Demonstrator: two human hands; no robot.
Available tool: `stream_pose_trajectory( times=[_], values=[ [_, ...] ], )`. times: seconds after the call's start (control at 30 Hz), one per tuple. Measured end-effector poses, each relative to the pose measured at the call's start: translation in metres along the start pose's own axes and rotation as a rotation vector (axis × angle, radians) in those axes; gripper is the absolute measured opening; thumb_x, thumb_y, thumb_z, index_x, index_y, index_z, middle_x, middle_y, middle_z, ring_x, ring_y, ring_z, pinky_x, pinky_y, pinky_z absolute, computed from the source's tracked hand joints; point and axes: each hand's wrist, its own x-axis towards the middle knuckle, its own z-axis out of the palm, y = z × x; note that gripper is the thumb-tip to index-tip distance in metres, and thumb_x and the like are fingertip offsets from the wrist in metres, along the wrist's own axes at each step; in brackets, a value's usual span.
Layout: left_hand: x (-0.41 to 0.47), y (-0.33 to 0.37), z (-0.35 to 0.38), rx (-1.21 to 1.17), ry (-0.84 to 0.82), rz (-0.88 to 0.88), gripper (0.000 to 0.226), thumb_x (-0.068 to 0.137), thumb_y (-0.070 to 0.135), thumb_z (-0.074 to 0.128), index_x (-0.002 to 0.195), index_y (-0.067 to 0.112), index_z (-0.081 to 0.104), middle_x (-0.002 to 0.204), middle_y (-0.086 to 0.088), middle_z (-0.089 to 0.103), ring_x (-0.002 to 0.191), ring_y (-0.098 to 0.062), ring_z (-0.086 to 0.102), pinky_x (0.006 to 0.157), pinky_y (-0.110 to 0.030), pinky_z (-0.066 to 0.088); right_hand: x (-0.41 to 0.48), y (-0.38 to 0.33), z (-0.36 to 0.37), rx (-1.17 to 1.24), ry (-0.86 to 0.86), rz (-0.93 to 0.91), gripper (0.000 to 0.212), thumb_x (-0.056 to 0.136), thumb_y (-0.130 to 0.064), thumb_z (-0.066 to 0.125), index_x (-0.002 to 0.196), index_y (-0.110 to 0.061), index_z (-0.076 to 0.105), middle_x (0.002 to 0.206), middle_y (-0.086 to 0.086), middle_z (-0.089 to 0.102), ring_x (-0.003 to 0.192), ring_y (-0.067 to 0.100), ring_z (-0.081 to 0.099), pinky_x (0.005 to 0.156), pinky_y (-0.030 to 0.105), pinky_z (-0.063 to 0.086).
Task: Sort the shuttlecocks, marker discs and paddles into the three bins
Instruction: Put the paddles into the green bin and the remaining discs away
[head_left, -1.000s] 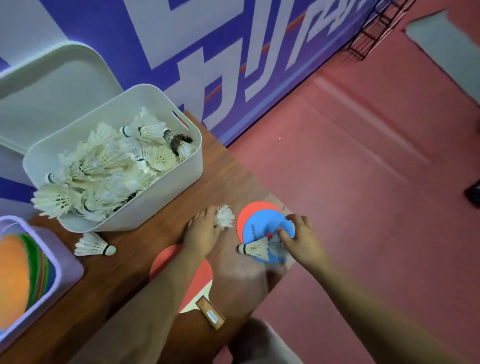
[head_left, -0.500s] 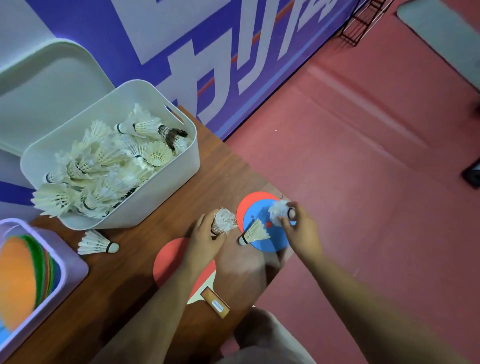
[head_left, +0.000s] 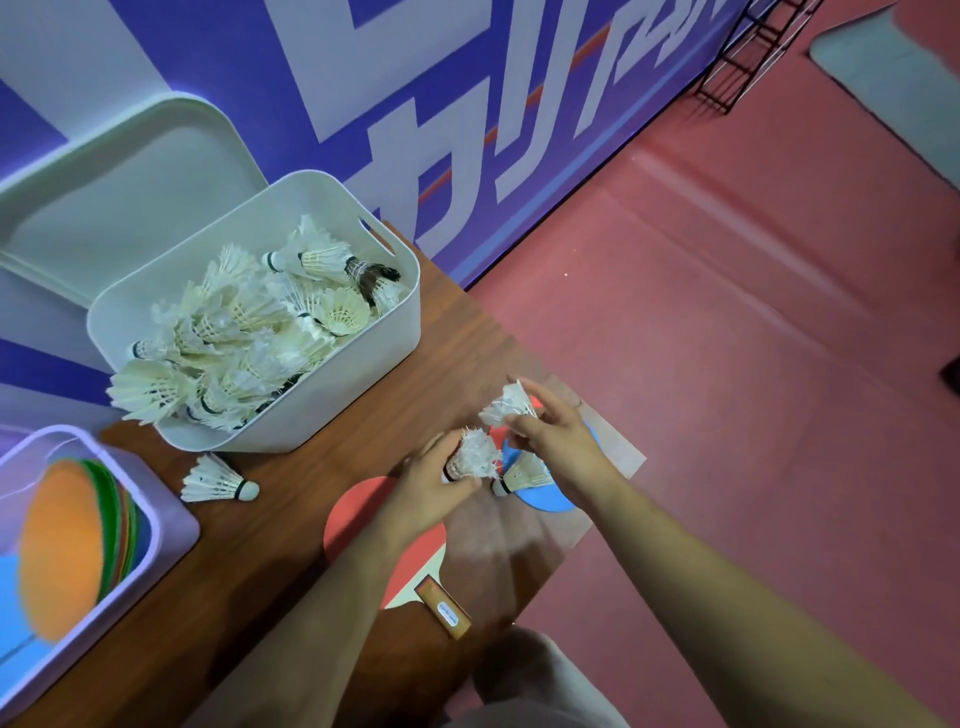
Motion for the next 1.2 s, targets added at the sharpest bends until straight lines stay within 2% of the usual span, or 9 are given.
stream_pose_trajectory(
  times=[0.1, 0.23, 0.37, 0.53, 0.67, 0.73, 0.83, 1.03, 1.2],
  values=[
    [-0.004, -0.001, -0.004, -0.041, -0.028, -0.065, 0.049, 0.086, 0.012, 0.067, 0.129, 0.032, 0.053, 0.116, 0.028, 0.046, 0.107, 0.012, 0.044, 0.087, -0.001, 0.032, 0.001, -0.006, 0.005, -0.001, 0.087, -0.020, 0.017, 0.085, -0.018, 0.070, 0.100, -0.024, 0.062, 0.084, 0.006, 0.063, 0.074, 0.019, 0.062, 0.071, 0.032, 0.050],
    [-0.006, 0.007, -0.005, -0.232, -0.117, -0.097, 0.045, 0.089, 0.010, 0.065, 0.125, 0.034, 0.055, 0.122, 0.016, 0.062, 0.113, 0.006, 0.056, 0.097, -0.021, 0.042, -0.003, -0.005, 0.014, -0.081, 0.106, -0.031, 0.032, 0.080, -0.035, 0.075, 0.071, -0.019, 0.048, 0.070, 0.013, 0.046, 0.061, 0.026, 0.051, 0.063, 0.042, 0.043],
    [-0.008, 0.014, 0.000, -0.519, -0.060, -0.145, 0.051, 0.084, 0.016, 0.068, 0.132, 0.023, 0.051, 0.125, 0.002, 0.066, 0.120, -0.014, 0.059, 0.104, -0.033, 0.044, -0.020, 0.003, 0.025, -0.296, -0.028, -0.146, 0.022, 0.091, -0.036, 0.064, 0.078, -0.018, 0.064, 0.080, 0.020, 0.062, 0.069, 0.039, 0.061, 0.064, 0.041, 0.051],
    [-0.010, 0.010, 0.007, -0.556, -0.031, -0.183, 0.048, 0.088, 0.002, 0.067, 0.129, 0.021, 0.050, 0.116, -0.006, 0.068, 0.104, -0.018, 0.066, 0.082, -0.028, 0.055, -0.031, 0.012, 0.026, -0.578, -0.264, -0.212, 0.026, 0.099, -0.043, 0.047, 0.079, -0.047, 0.063, 0.098, -0.011, 0.058, 0.101, 0.004, 0.053, 0.092, 0.022, 0.041],
    [-0.013, -0.002, 0.000, -0.567, 0.099, -0.252, 0.038, 0.085, 0.012, 0.073, 0.117, 0.025, 0.058, 0.114, -0.002, 0.070, 0.107, -0.024, 0.067, 0.090, -0.039, 0.055, -0.020, 0.017, 0.008, -0.483, 0.043, -0.106, 0.022, 0.094, -0.046, 0.055, 0.109, -0.031, 0.061, 0.110, -0.011, 0.059, 0.097, -0.002, 0.058, 0.087, 0.018, 0.045],
    [-0.017, -0.007, -0.005, -0.554, 0.118, -0.283, 0.039, 0.085, 0.015, 0.073, 0.117, 0.031, 0.058, 0.113, 0.001, 0.070, 0.105, -0.020, 0.067, 0.084, -0.034, 0.057, -0.010, 0.038, -0.004, -0.776, 0.238, -0.062, 0.040, 0.084, -0.044, 0.065, 0.111, -0.015, 0.057, 0.109, 0.000, 0.052, 0.094, 0.013, 0.058, 0.083, 0.030, 0.048],
    [-0.028, -0.013, -0.013, -0.471, 0.082, -0.298, 0.042, 0.087, 0.016, 0.071, 0.119, 0.039, 0.054, 0.113, 0.010, 0.067, 0.103, -0.006, 0.065, 0.081, -0.023, 0.054, -0.003, 0.072, -0.011, -1.066, 0.165, 0.071, 0.039, 0.082, -0.037, 0.066, 0.104, -0.006, 0.056, 0.105, 0.008, 0.045, 0.099, 0.030, 0.052, 0.081, 0.038, 0.047],
    [-0.049, -0.026, -0.028, -0.431, 0.084, -0.336, 0.032, 0.085, 0.049, 0.066, 0.115, 0.048, 0.055, 0.121, 0.012, 0.063, 0.114, -0.008, 0.060, 0.100, -0.040, 0.049, -0.007, 0.055, 0.012, -0.837, 0.085, -0.211, 0.012, 0.090, -0.019, 0.060, 0.083, -0.011, 0.058, 0.084, 0.005, 0.056, 0.083, 0.024, 0.053, 0.071, 0.034, 0.041],
    [-0.076, -0.042, -0.051, -0.464, 0.161, -0.308, 0.055, 0.083, 0.079, 0.037, 0.124, 0.047, 0.056, 0.133, 0.011, 0.059, 0.127, -0.012, 0.053, 0.110, -0.045, 0.040, -0.020, 0.017, 0.072, -0.672, -0.254, -0.369, 0.007, 0.093, -0.026, 0.059, 0.088, -0.022, 0.060, 0.080, -0.007, 0.057, 0.076, 0.010, 0.053, 0.070, 0.028, 0.043]
  ],
)
